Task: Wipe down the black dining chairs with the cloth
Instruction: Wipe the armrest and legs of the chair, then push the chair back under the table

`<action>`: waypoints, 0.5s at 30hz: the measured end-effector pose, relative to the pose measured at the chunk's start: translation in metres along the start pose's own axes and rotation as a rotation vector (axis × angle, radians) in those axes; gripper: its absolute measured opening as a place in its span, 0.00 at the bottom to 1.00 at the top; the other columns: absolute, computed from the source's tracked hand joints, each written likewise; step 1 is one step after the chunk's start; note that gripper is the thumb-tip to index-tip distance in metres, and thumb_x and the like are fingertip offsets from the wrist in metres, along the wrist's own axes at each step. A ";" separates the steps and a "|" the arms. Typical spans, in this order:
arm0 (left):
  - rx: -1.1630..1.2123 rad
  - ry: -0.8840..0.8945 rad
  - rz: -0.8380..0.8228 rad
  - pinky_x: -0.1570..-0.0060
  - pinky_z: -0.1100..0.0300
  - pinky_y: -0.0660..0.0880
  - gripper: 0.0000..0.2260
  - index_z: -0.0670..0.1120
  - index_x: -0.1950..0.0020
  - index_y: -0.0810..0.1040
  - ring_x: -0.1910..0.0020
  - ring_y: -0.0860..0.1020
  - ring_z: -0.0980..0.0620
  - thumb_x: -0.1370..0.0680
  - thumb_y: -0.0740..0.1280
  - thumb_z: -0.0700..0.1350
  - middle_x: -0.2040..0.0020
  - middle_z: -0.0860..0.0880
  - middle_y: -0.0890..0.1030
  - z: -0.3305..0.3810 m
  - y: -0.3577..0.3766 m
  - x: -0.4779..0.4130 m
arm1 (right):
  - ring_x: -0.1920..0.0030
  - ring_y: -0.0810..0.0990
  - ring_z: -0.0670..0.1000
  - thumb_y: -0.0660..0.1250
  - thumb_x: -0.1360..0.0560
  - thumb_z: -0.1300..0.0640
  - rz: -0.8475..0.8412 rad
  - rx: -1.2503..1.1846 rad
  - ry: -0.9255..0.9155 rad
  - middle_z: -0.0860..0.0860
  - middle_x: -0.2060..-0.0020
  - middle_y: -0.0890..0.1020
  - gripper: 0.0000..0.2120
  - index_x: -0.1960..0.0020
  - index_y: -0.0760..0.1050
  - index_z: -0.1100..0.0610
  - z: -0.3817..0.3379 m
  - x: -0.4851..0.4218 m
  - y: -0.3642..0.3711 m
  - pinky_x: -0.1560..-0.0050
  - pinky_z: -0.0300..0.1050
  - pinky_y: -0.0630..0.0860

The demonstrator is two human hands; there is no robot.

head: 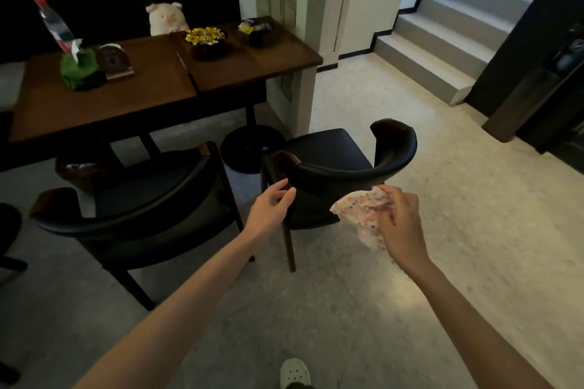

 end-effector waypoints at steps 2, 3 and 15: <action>0.007 -0.006 0.005 0.43 0.64 0.67 0.22 0.50 0.25 0.64 0.40 0.71 0.59 0.19 0.61 0.52 0.33 0.50 0.74 -0.001 0.000 0.005 | 0.41 0.73 0.51 0.55 0.19 0.66 0.019 -0.001 0.001 0.55 0.38 0.66 0.21 0.32 0.71 0.48 0.002 0.005 -0.010 0.50 0.23 0.65; 0.014 -0.016 0.012 0.42 0.63 0.67 0.22 0.50 0.25 0.64 0.37 0.71 0.57 0.18 0.60 0.52 0.33 0.50 0.74 -0.002 0.000 0.006 | 0.40 0.71 0.50 0.53 0.19 0.66 0.015 -0.001 0.014 0.55 0.37 0.66 0.22 0.32 0.71 0.47 0.003 0.007 -0.015 0.47 0.27 0.65; 0.065 -0.153 0.159 0.30 0.48 0.66 0.24 0.50 0.23 0.59 0.29 0.67 0.47 0.18 0.59 0.52 0.27 0.47 0.67 -0.004 0.043 -0.054 | 0.39 0.73 0.54 0.58 0.18 0.51 0.027 0.118 0.178 0.54 0.35 0.67 0.13 0.37 0.76 0.50 0.082 -0.092 -0.046 0.46 0.39 0.69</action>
Point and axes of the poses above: each hand's wrist, its own x-axis away from the middle knuckle, its own y-axis out of the palm, z = x × y, the point moved 3 cm from there along -x, towards the middle knuckle
